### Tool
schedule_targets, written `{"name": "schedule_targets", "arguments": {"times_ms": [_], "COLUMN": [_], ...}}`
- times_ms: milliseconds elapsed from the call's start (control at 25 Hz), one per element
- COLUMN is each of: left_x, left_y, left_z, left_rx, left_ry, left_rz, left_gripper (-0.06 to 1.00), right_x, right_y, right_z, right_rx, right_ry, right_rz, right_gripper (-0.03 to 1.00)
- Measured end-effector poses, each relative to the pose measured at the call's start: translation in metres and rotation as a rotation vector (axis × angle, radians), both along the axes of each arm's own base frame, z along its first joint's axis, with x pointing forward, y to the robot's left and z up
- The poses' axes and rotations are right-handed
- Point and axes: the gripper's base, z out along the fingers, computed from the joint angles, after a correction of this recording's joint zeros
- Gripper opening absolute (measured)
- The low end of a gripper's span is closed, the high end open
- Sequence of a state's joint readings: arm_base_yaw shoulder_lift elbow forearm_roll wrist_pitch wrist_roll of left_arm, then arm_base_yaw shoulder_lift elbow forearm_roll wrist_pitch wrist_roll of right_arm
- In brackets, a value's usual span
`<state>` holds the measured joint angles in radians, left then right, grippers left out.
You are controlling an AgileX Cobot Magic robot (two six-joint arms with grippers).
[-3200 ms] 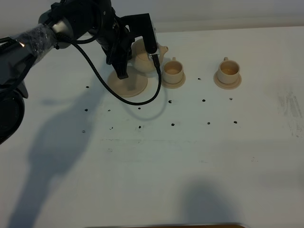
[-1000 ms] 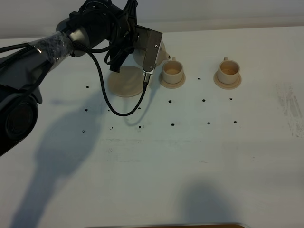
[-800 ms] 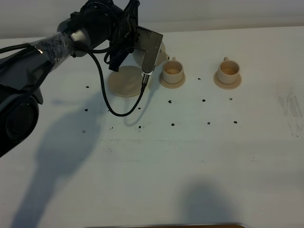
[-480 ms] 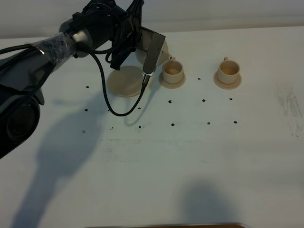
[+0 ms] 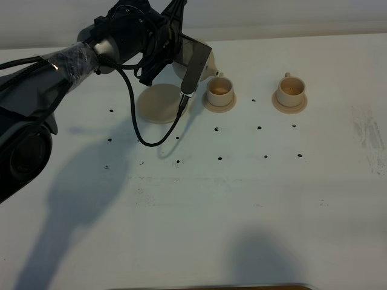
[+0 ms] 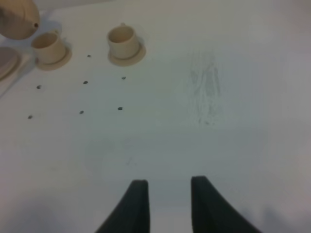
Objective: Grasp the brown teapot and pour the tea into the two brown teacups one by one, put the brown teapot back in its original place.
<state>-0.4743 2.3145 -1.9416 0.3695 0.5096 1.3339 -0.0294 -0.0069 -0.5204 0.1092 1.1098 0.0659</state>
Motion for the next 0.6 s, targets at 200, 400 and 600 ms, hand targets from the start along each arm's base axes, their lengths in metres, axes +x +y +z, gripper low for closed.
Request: {"name": "schedule_targets", "arguments": {"times_ms": [200,400,600], "left_x": [-0.0004,-0.0003,-0.0003], "left_y": [-0.0011,-0.001,-0.0013], "left_z": [0.0001,0.0002,0.0002], "left_rx": [0.016,0.026,0.053], "left_ry": [-0.004,-0.007,-0.012], "left_rz": [-0.021,-0.031,-0.063], "left_gripper": [0.08,0.08,0.08], "right_x": [0.0,0.0,0.0], "right_y": [0.0,0.0,0.0], "right_z": [0.0,0.0,0.0], "right_rx": [0.0,0.0,0.0], "right_ry": [0.0,0.0,0.0], "right_rz": [0.0,0.0,0.0], "right_gripper": [0.23,0.23,0.23]}}
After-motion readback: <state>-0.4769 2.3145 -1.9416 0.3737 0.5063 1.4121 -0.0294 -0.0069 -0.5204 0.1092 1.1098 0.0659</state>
